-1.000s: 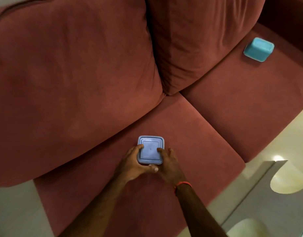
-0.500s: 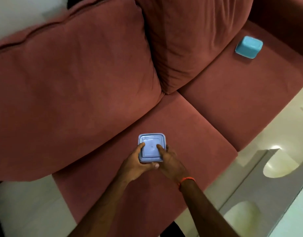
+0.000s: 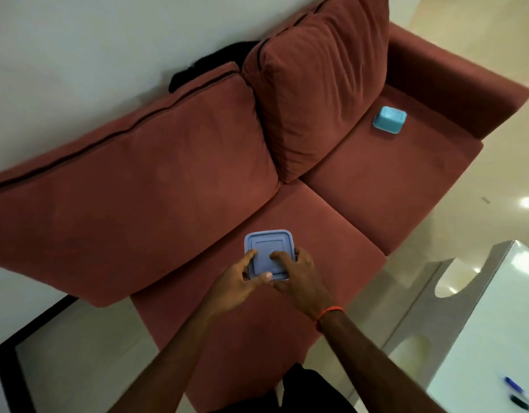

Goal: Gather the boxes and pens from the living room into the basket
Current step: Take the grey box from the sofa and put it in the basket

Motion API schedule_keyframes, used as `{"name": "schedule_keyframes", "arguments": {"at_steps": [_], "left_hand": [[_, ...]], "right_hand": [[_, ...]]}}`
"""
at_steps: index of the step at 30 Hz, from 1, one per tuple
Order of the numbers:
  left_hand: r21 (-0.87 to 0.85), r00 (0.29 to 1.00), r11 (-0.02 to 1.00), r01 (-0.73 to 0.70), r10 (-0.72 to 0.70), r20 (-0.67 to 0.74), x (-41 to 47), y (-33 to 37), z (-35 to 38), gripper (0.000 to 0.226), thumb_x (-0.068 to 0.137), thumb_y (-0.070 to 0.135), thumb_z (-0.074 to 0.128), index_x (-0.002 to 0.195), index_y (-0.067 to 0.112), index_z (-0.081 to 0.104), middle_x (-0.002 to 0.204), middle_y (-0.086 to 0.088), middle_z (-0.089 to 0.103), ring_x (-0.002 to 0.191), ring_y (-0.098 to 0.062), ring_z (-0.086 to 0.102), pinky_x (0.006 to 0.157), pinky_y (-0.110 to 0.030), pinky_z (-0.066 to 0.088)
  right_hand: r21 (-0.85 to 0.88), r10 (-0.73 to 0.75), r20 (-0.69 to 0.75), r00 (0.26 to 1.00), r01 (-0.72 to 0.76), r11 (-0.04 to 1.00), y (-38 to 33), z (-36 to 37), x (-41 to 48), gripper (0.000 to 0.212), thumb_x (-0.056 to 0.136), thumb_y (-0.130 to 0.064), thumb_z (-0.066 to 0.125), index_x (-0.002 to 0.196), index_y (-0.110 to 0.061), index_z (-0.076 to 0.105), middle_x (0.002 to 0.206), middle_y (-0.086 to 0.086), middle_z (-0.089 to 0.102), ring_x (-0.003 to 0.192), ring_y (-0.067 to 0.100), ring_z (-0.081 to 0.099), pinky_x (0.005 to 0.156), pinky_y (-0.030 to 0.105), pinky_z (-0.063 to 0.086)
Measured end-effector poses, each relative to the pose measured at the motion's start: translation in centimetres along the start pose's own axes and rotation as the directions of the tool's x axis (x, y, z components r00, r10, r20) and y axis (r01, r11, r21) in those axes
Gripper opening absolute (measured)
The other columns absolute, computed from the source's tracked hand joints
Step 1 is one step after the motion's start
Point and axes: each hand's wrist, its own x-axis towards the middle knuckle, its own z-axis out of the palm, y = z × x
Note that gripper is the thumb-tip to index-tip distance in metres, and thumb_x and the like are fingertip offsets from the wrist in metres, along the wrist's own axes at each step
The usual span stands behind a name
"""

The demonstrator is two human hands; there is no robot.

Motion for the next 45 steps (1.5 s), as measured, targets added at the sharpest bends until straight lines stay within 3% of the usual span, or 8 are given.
{"name": "schedule_keyframes", "arguments": {"at_steps": [6,10,13,17,21,26,33,45], "left_hand": [[0.089,0.992,0.992,-0.091,0.099,-0.083,-2.6,1.7,-0.4,0.080,0.080,0.060,0.072,0.149,0.031,0.044,0.141,0.003,0.059,0.114,-0.009,0.061,0.091,-0.025,0.051],[0.124,0.970,0.982,-0.143,0.164,-0.182,-3.5,2.2,-0.3,0.063,0.085,0.041,0.074,0.143,0.028,0.053,0.131,-0.002,0.066,0.108,-0.012,0.064,0.094,-0.032,0.055],[0.172,0.951,0.969,-0.178,0.214,-0.224,-3.6,2.2,-0.3,0.058,0.088,0.022,0.072,0.143,0.023,0.053,0.129,-0.005,0.067,0.114,-0.017,0.063,0.097,-0.030,0.050],[0.211,0.928,0.945,-0.249,0.295,-0.226,-3.8,2.3,-0.3,0.055,0.085,0.012,0.074,0.137,0.024,0.058,0.117,-0.002,0.071,0.098,-0.008,0.063,0.083,-0.016,0.046],[0.238,0.923,0.928,-0.286,0.333,-0.192,-4.0,2.7,0.5,0.054,0.083,0.013,0.076,0.134,0.023,0.059,0.107,-0.002,0.069,0.094,-0.015,0.064,0.082,-0.029,0.049],[0.279,0.909,0.886,-0.369,0.406,-0.088,-4.0,3.5,2.3,0.055,0.085,0.010,0.074,0.136,0.023,0.058,0.113,0.000,0.067,0.092,-0.006,0.059,0.075,-0.008,0.038],[0.234,0.879,0.856,-0.460,0.477,-0.019,-4.4,5.0,5.7,0.062,0.088,0.009,0.069,0.141,0.034,0.048,0.111,0.005,0.063,0.088,0.017,0.057,0.066,0.000,0.041],[0.238,0.827,0.795,-0.559,0.510,0.238,-3.4,10.9,15.0,0.056,0.092,0.004,0.065,0.145,0.013,0.051,0.120,-0.006,0.063,0.090,-0.013,0.065,0.064,-0.003,0.043]], "right_hand": [[0.018,0.008,-0.128,0.992,-0.005,1.000,-2.1,-0.7,-2.9,0.062,0.077,-0.034,0.074,0.132,-0.032,0.046,0.129,0.010,0.037,0.122,0.027,0.040,0.096,0.038,0.050],[-0.023,-0.013,-0.192,0.981,0.009,1.000,-2.5,-1.3,-4.1,0.062,0.071,-0.029,0.078,0.127,-0.029,0.051,0.125,0.011,0.038,0.119,0.029,0.041,0.094,0.036,0.048],[-0.012,-0.020,-0.212,0.977,0.017,1.000,-2.6,-1.4,-5.2,0.065,0.068,-0.031,0.081,0.126,-0.027,0.052,0.124,0.010,0.039,0.117,0.028,0.042,0.094,0.035,0.048],[0.020,-0.014,-0.265,0.964,0.020,1.000,-2.4,-1.3,-6.7,0.065,0.066,-0.034,0.083,0.122,-0.027,0.052,0.122,0.008,0.040,0.113,0.024,0.043,0.092,0.031,0.049],[0.051,0.021,-0.309,0.951,-0.005,0.999,-1.8,-1.6,-8.2,0.060,0.064,-0.035,0.084,0.114,-0.025,0.052,0.116,0.004,0.040,0.105,0.021,0.045,0.085,0.030,0.050],[0.047,0.086,-0.340,0.937,-0.074,0.996,-0.2,-2.0,-10.3,0.061,0.059,-0.042,0.088,0.099,-0.025,0.046,0.103,0.000,0.035,0.086,0.017,0.044,0.069,0.022,0.044],[0.101,0.183,-0.411,0.893,-0.155,0.983,1.9,-2.6,-13.4,0.059,0.058,-0.043,0.089,0.093,-0.026,0.045,0.101,0.000,0.035,0.083,0.016,0.042,0.067,0.018,0.043],[0.338,0.445,-0.492,0.748,-0.307,0.890,8.4,-5.7,-20.6,0.062,0.045,-0.049,0.093,0.084,-0.029,0.049,0.098,-0.001,0.041,0.083,0.012,0.045,0.067,0.012,0.042]]}}
